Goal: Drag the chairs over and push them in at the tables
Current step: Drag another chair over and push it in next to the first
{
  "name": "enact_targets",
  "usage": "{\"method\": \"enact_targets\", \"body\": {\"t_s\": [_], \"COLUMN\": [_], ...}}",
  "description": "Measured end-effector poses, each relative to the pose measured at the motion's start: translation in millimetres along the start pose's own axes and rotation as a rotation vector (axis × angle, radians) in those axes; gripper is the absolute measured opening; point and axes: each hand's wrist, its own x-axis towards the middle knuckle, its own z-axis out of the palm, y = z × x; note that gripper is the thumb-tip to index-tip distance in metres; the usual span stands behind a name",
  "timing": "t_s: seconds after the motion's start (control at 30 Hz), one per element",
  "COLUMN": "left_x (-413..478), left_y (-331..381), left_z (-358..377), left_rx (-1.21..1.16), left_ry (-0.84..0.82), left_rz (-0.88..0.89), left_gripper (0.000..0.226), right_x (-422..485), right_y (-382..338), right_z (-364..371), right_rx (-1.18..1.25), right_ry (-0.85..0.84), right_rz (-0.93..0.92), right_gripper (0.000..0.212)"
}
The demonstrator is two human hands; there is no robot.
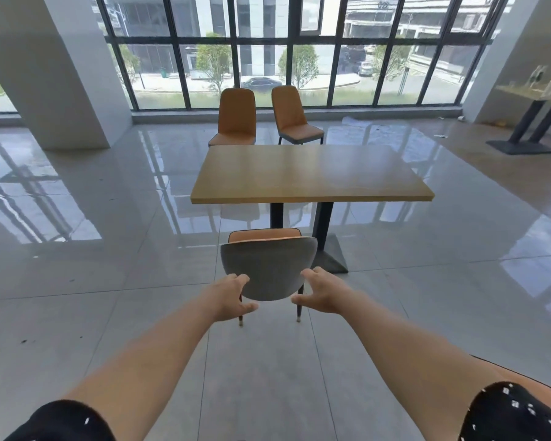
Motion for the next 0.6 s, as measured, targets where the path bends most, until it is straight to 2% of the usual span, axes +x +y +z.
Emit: {"method": "enact_targets", "body": {"t_s": [0.27, 0.4, 0.6], "left_x": [-22.0, -28.8, -48.0], "left_y": [3.6, -0.5, 0.6], "left_z": [-15.1, -25.9, -20.5], "left_rx": [0.070, 0.120, 0.134], "left_ry": [0.003, 0.012, -0.004], "left_rz": [0.074, 0.144, 0.301], "left_gripper": [0.077, 0.079, 0.074], "right_x": [-52.2, -80.9, -128.2], "right_y": [-15.8, -31.5, -51.1], "right_z": [-7.7, -6.5, 9.5], "right_rx": [-0.014, -0.036, -0.013], "right_ry": [0.063, 0.072, 0.129], "right_rz": [0.071, 0.135, 0.251], "right_gripper": [0.076, 0.084, 0.083]}}
